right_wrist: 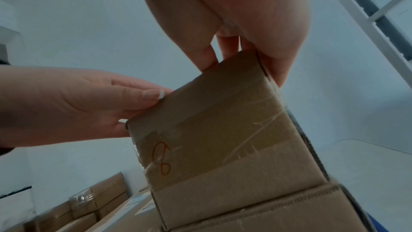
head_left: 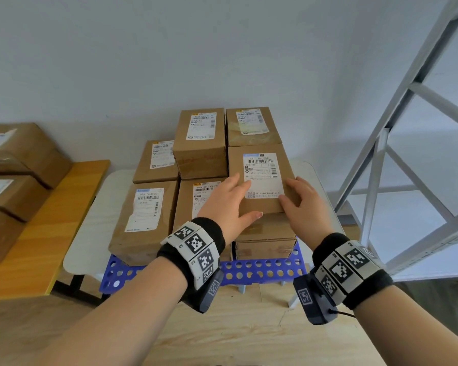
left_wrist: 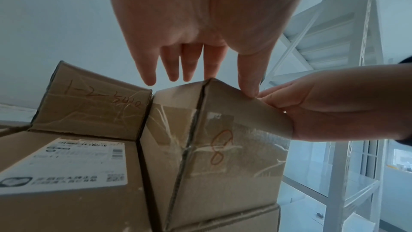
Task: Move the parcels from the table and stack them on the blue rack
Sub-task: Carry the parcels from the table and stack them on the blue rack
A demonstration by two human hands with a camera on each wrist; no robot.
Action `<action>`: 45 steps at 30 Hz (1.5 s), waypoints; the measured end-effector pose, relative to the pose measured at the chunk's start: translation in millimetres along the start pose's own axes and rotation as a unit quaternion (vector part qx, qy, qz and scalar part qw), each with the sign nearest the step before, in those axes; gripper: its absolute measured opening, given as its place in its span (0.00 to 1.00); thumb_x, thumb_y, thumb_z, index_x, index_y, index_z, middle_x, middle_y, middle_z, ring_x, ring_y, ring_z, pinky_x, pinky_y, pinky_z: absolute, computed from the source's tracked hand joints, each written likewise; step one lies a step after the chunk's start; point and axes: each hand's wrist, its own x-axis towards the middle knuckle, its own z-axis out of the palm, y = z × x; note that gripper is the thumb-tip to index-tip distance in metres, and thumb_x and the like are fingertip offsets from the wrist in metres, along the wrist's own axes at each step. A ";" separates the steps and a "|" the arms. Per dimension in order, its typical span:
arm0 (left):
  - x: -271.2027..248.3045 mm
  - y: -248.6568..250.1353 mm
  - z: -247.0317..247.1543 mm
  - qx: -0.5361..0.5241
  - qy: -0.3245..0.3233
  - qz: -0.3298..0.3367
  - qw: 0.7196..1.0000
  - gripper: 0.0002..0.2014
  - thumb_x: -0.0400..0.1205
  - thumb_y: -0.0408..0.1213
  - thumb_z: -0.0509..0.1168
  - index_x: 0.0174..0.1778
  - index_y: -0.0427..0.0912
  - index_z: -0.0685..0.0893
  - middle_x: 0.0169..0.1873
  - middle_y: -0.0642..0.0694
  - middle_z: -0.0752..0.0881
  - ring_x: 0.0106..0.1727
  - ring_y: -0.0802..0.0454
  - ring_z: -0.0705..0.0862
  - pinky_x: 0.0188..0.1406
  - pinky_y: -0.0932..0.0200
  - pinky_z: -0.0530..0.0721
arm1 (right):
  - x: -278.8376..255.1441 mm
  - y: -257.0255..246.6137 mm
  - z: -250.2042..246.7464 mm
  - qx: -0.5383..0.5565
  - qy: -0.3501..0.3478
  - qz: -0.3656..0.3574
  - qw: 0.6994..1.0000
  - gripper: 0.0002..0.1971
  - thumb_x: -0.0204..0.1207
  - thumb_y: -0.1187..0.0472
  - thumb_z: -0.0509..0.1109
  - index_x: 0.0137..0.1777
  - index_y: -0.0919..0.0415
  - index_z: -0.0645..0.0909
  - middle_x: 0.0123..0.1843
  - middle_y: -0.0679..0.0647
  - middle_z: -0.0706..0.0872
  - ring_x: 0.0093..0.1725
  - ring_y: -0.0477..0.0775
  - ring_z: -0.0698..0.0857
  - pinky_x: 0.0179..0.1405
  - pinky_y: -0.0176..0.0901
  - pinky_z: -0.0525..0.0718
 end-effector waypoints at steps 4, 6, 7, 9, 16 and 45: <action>-0.6 -1.1 0.0 0.027 -0.014 0.001 1.000 0.35 0.82 0.56 0.59 0.81 0.44 0.57 0.82 0.46 0.53 0.82 0.51 0.52 0.78 0.57 0.51 | -0.6 2.8 5.1 -0.008 -0.008 0.002 1.000 0.24 0.83 0.57 0.61 0.79 0.55 0.66 0.83 0.52 0.60 0.80 0.52 0.63 0.75 0.41 0.62; -0.9 -2.1 0.5 0.030 -0.022 -0.003 0.999 0.36 0.82 0.57 0.57 0.82 0.43 0.56 0.82 0.46 0.52 0.82 0.51 0.52 0.78 0.57 0.51 | -0.5 3.6 6.8 -0.005 -0.006 -0.002 1.000 0.24 0.83 0.57 0.61 0.79 0.56 0.66 0.83 0.52 0.59 0.80 0.52 0.62 0.75 0.40 0.61; -1.0 -2.2 0.7 0.035 -0.024 -0.002 0.999 0.36 0.82 0.57 0.57 0.82 0.43 0.56 0.82 0.46 0.52 0.82 0.51 0.52 0.78 0.57 0.52 | -0.4 3.9 7.4 -0.004 -0.005 -0.004 1.000 0.24 0.83 0.57 0.61 0.79 0.56 0.66 0.83 0.52 0.59 0.80 0.52 0.61 0.75 0.40 0.61; -0.6 -2.5 1.0 0.049 -0.025 0.004 0.998 0.35 0.82 0.57 0.56 0.82 0.43 0.56 0.82 0.45 0.52 0.82 0.51 0.52 0.78 0.57 0.53 | -0.7 4.7 8.0 -0.001 -0.004 -0.005 1.000 0.24 0.83 0.57 0.61 0.79 0.56 0.65 0.83 0.53 0.59 0.81 0.52 0.61 0.75 0.40 0.60; -1.6 -1.5 -1.5 0.051 -0.040 -0.003 0.998 0.35 0.82 0.57 0.55 0.82 0.43 0.55 0.83 0.45 0.51 0.82 0.51 0.52 0.78 0.56 0.54 | -1.4 2.1 5.2 -0.011 -0.017 -0.004 1.000 0.25 0.83 0.57 0.61 0.80 0.55 0.64 0.83 0.53 0.58 0.81 0.52 0.60 0.76 0.40 0.60; -44.9 -25.9 -30.2 -0.038 0.078 -0.053 0.995 0.27 0.83 0.50 0.59 0.78 0.49 0.65 0.79 0.51 0.63 0.79 0.56 0.61 0.74 0.61 0.57 | -23.9 -61.0 27.9 0.018 -0.015 -0.147 0.989 0.16 0.83 0.62 0.60 0.69 0.57 0.77 0.69 0.50 0.78 0.63 0.38 0.72 0.52 0.11 0.63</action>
